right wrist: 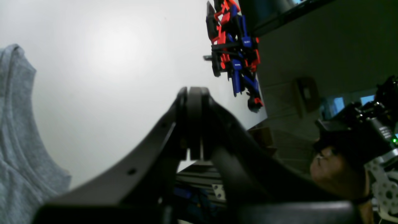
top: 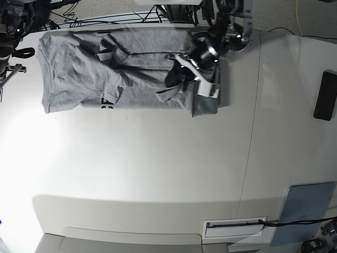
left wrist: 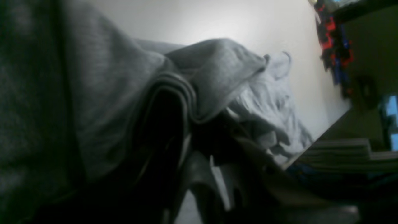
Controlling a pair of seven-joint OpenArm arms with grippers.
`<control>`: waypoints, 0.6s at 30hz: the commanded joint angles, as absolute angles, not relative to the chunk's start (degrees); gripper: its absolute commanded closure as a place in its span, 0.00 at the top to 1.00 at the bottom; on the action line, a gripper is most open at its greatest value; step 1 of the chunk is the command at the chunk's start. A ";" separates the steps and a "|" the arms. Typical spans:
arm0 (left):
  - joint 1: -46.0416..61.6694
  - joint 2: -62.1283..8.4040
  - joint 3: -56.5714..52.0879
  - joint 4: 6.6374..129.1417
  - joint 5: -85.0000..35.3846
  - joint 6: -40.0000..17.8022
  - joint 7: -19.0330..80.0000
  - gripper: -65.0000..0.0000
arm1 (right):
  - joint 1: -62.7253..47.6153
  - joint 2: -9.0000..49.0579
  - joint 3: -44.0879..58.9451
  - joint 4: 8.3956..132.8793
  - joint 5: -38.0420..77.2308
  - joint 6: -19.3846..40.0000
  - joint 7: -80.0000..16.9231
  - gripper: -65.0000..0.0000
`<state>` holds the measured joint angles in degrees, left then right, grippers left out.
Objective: Fold the T-shirt properly
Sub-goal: 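Fold the strip end held by the left gripper toward the right gripper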
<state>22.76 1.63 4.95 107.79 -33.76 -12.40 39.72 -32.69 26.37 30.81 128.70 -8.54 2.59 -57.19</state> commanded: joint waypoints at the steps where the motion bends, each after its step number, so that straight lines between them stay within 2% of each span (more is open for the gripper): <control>1: 21.82 2.24 6.90 108.71 -33.74 -12.43 38.46 0.00 | -32.73 27.31 31.46 129.64 -9.19 1.93 -56.58 0.00; 8: 20.91 2.22 14.22 108.71 -30.52 -11.35 38.30 0.00 | -32.73 27.29 31.46 129.64 -8.08 1.93 -56.62 0.00; 18: 19.14 2.24 15.31 108.49 -31.14 -11.38 37.19 0.00 | -32.71 27.27 31.46 129.64 -6.83 1.91 -56.62 0.00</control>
<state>19.44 1.85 14.98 107.61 -29.85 -10.81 38.63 -32.69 26.35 30.81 128.70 -5.87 2.57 -57.23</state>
